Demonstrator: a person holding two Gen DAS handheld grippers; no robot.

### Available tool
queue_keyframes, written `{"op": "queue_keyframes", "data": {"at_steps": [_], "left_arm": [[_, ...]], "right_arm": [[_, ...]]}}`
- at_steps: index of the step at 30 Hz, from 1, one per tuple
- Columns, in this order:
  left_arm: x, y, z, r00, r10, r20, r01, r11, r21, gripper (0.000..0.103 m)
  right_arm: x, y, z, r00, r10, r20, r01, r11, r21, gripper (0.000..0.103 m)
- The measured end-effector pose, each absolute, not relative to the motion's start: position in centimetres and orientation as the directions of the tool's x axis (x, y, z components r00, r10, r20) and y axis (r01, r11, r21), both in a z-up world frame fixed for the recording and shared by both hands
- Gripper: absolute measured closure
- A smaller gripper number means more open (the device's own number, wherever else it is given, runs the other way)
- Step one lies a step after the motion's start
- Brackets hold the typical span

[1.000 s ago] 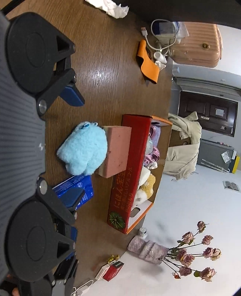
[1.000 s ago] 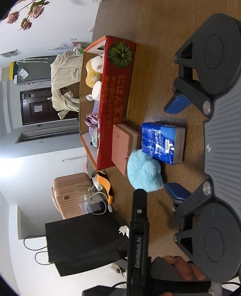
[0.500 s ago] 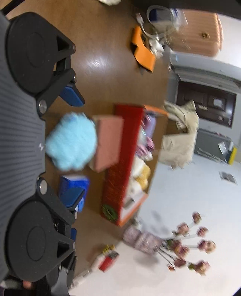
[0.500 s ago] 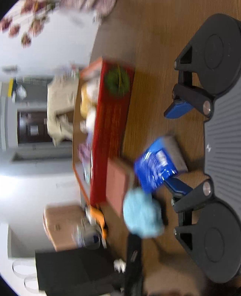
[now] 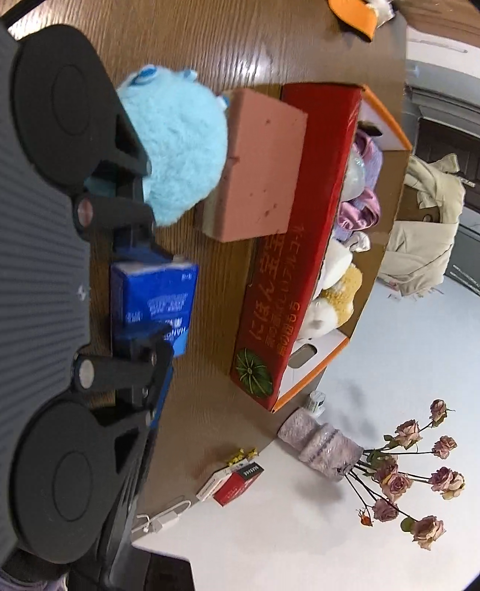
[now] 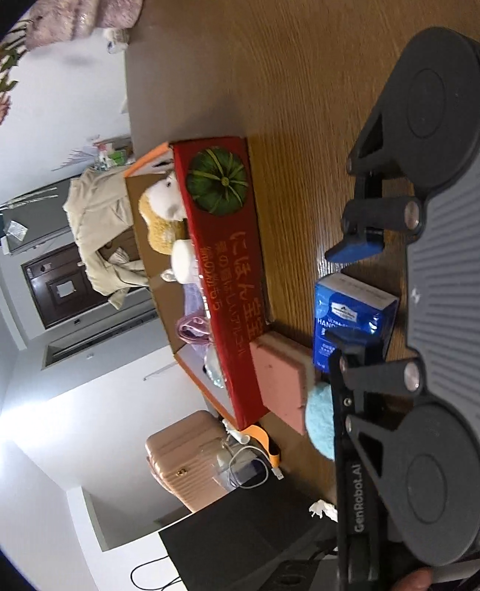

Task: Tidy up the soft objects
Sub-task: 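Carry the blue tissue packet into the box and release it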

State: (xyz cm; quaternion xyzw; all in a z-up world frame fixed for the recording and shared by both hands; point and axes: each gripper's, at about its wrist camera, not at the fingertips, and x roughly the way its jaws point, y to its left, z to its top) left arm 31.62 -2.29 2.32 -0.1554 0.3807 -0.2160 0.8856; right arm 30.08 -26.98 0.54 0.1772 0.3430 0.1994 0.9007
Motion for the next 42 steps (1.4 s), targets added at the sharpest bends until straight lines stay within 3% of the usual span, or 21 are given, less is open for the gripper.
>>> {"op": "queue_keyframes", "data": {"at_steps": [10,14,21,26,37,42], "left_arm": [[31.6,-2.1,1.9,0.634,-0.493,-0.596,0.26,0.861,-0.436,0.08],[30.6,-2.5,2.9,0.646,-0.491,-0.585,0.27,0.863,-0.426,0.081],[30.6,-4.1,7.7,0.698,-0.528,-0.483,0.341,0.839,-0.425,0.081],[35.3,-6.8,11.1,0.706,-0.559,-0.436,0.384,0.818,-0.428,0.081],[46.2,-11.0,5.6,0.58,-0.56,-0.592,0.304,0.823,-0.48,0.081],[45.8,-11.0,5.3,0.57,-0.578,-0.584,0.346,0.814,-0.467,0.076]], "right_arm": [[30.6,-27.6,-0.5,0.677,0.512,-0.529,-0.232,0.83,0.507,0.073],[30.0,-27.9,0.3,0.691,0.5,-0.523,-0.229,0.837,0.497,0.079],[28.9,-29.8,5.6,0.782,0.474,-0.405,-0.278,0.846,0.455,0.081],[32.8,-31.8,9.8,0.834,0.434,-0.341,-0.294,0.873,0.389,0.081],[44.7,-33.3,6.4,0.769,0.343,-0.539,-0.203,0.931,0.303,0.08],[44.5,-32.4,4.9,0.756,0.305,-0.58,-0.18,0.948,0.263,0.072]]}}
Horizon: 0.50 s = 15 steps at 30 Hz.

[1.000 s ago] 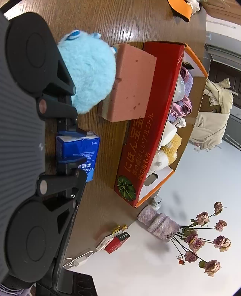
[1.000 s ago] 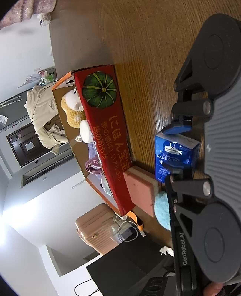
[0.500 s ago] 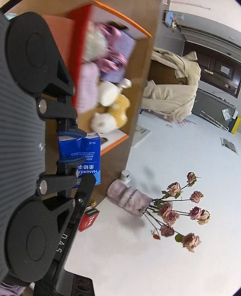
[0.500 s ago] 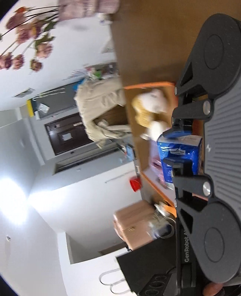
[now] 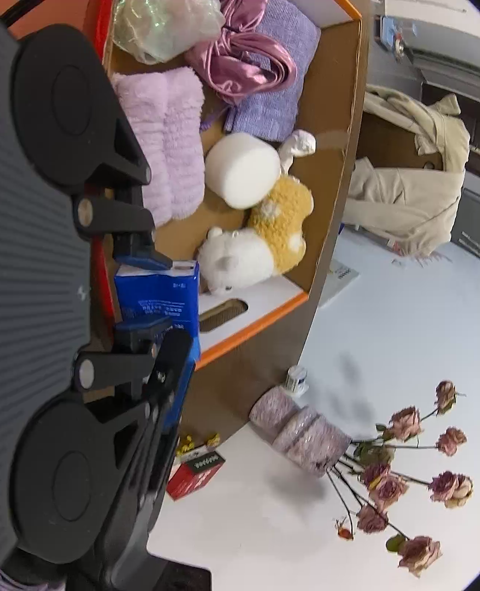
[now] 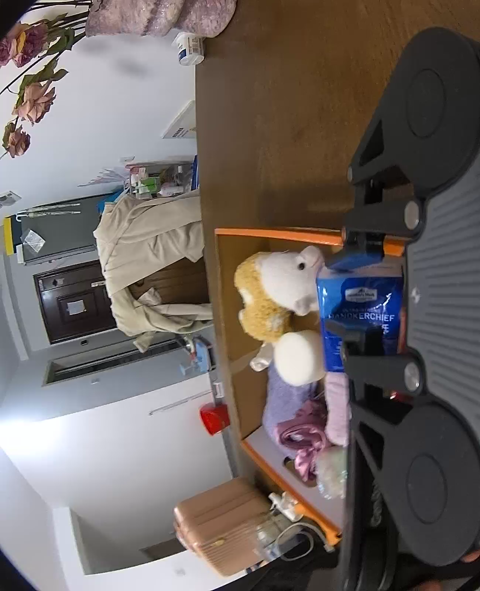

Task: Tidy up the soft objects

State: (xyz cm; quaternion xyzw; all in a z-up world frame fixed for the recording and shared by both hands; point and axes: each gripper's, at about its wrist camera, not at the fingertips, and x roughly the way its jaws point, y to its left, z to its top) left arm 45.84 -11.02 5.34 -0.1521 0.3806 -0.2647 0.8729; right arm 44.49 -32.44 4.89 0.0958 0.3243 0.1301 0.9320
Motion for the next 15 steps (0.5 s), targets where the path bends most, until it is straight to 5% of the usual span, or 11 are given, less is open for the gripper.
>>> {"op": "queue_keyframes", "data": {"at_steps": [6,11,13,15], "left_arm": [[42.7,-9.0,9.3,0.641,-0.562,-0.524,0.395,0.826,-0.402,0.066],[37.6,-4.6,14.1,0.765,-0.484,-0.425,0.38,0.872,-0.309,0.045],[35.3,-2.4,15.2,0.811,-0.434,-0.392,0.35,0.898,-0.268,0.026],[33.1,-0.3,15.8,0.844,-0.368,-0.39,0.295,0.926,-0.236,0.025]], "right_arm": [[42.5,-32.6,6.9,0.794,0.292,-0.533,-0.183,0.951,0.249,0.065],[38.9,-33.1,10.8,0.839,0.3,-0.454,-0.214,0.949,0.231,0.058],[36.7,-33.0,12.3,0.858,0.307,-0.413,-0.236,0.948,0.215,0.052],[34.7,-33.0,13.6,0.868,0.317,-0.383,-0.257,0.945,0.201,0.048]]}}
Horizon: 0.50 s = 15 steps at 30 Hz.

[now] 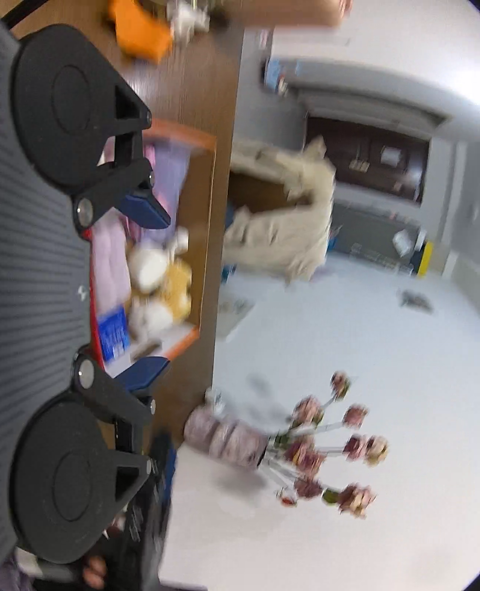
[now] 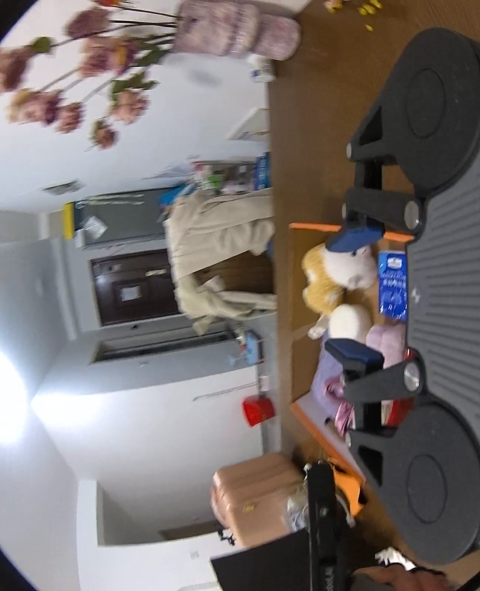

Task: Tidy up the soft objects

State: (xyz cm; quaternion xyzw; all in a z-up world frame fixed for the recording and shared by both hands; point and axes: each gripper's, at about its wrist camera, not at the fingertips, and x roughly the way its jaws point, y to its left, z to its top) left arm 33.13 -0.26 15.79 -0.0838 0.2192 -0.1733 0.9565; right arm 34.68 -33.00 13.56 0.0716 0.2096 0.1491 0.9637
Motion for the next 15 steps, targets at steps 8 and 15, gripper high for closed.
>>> {"op": "queue_keyframes", "data": {"at_steps": [8,15], "left_arm": [[25.4,5.1,14.5,0.879,-0.238,-0.412,0.162,0.964,-0.212,0.016],[20.2,7.4,9.0,0.853,-0.19,-0.486,0.07,0.964,-0.255,0.014]], "right_arm": [[27.4,-30.7,14.4,0.871,0.373,-0.319,-0.335,0.927,0.169,0.031],[22.4,-27.2,8.0,0.796,0.434,-0.422,-0.383,0.901,0.203,0.03]]}}
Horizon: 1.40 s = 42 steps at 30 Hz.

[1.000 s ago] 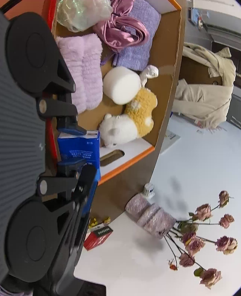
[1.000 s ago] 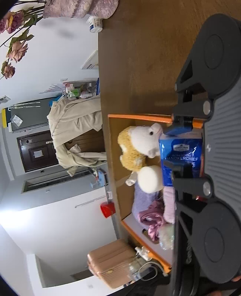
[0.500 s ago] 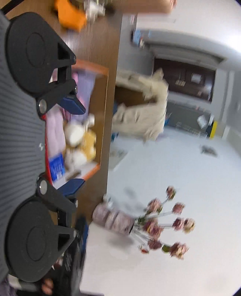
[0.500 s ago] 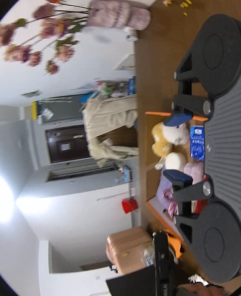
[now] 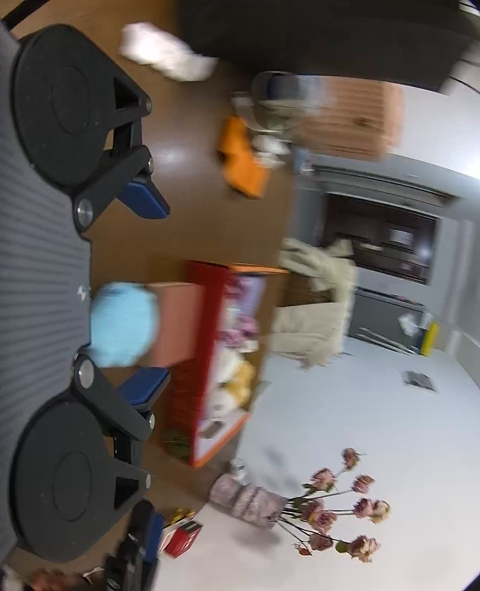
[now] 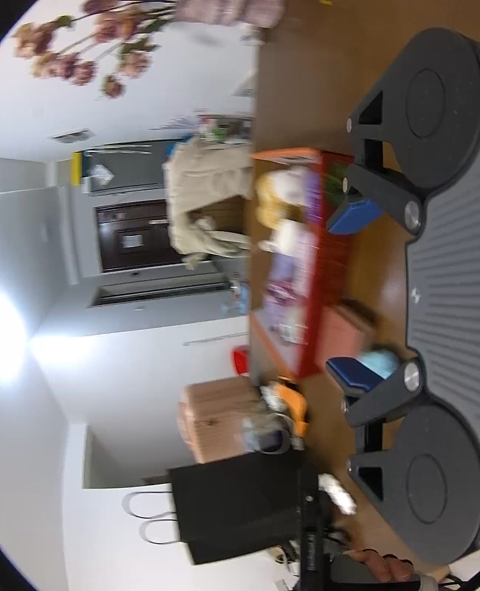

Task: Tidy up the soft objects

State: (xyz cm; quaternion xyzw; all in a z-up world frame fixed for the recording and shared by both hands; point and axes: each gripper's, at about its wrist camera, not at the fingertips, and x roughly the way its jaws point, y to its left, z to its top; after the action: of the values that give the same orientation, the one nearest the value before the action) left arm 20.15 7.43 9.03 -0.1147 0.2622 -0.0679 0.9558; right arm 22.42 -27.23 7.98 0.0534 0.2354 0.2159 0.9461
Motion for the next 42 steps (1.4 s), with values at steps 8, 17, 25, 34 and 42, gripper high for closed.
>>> {"op": "queue_keyframes", "data": {"at_steps": [8,17,25,34,42], "left_arm": [[19.7,9.7,6.5,0.832,-0.196,-0.519,0.04,0.954,-0.297,0.014],[24.2,7.5,4.6,0.788,-0.346,-0.509,0.15,0.91,-0.387,0.027],[27.8,8.0,1.9,0.707,-0.414,-0.574,0.144,0.878,-0.456,0.045],[27.3,9.2,1.6,0.699,-0.459,-0.549,0.138,0.839,-0.526,0.062],[25.7,7.0,2.7,0.685,-0.512,-0.519,0.214,0.822,-0.528,0.07]], "right_arm": [[20.9,-25.4,5.0,0.733,0.446,-0.513,-0.375,0.895,0.242,0.03],[26.0,-21.7,4.6,0.674,0.514,-0.531,-0.417,0.858,0.301,0.036],[31.9,-18.3,2.2,0.573,0.61,-0.547,-0.413,0.791,0.451,0.05],[33.5,-16.6,0.9,0.491,0.686,-0.537,-0.437,0.727,0.53,0.066],[28.7,-19.6,2.0,0.54,0.646,-0.54,-0.404,0.762,0.506,0.078]]}}
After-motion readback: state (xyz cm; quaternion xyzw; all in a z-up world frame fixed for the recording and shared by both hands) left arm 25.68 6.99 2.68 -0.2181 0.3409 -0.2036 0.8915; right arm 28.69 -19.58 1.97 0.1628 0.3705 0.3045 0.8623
